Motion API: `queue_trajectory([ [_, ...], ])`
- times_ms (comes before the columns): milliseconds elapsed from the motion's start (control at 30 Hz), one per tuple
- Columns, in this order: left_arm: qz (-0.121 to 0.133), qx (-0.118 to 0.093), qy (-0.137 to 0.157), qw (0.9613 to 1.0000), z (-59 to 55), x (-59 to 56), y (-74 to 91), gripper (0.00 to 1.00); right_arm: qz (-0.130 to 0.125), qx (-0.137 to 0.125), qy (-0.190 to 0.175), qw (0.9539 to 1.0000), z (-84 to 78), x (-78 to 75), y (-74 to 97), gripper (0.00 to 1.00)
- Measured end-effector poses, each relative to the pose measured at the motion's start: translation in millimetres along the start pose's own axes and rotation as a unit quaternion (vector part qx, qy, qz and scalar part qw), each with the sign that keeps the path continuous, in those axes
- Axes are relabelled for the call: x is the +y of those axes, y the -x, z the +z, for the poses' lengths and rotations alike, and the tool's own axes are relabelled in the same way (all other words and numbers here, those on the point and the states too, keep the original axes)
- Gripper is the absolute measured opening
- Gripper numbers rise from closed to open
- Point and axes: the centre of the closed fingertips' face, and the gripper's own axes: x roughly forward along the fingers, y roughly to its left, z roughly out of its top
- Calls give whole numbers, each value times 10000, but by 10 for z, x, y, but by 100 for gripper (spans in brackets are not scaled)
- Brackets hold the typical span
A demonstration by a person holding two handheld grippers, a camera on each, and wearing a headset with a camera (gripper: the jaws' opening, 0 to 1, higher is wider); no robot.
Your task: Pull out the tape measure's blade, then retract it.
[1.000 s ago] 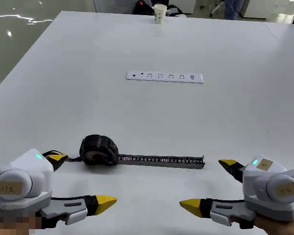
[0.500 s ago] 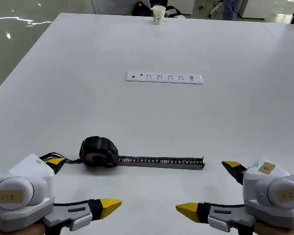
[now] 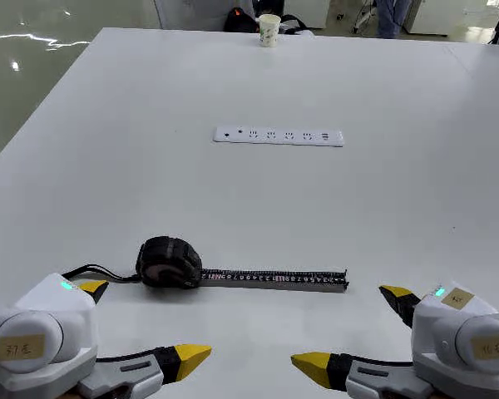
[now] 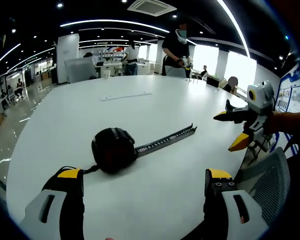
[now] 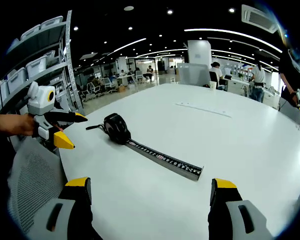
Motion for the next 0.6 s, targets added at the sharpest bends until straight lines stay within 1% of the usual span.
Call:
queue_trajectory([
  [67, 23, -15, 100, 9999, 8, -11, 21, 99, 0, -17, -34, 10000, 19, 29, 6, 99],
  [200, 56, -29, 95, 9999, 0, -53, 42, 99, -47, -79, -149, 9998, 56, 54, 8, 99],
  [333, 118, -70, 169, 9998, 44, -54, 66, 99, -94, -76, -246, 9996, 77, 70, 30, 99],
  [433, 172, 12, 274, 9995, 47, -53, 79, 99, -204, -140, -346, 9991, 115, 50, 69, 99],
  [600, 223, -2, 284, 9993, 84, -66, 90, 99, -263, -181, -426, 9986, 153, 46, 89, 99],
])
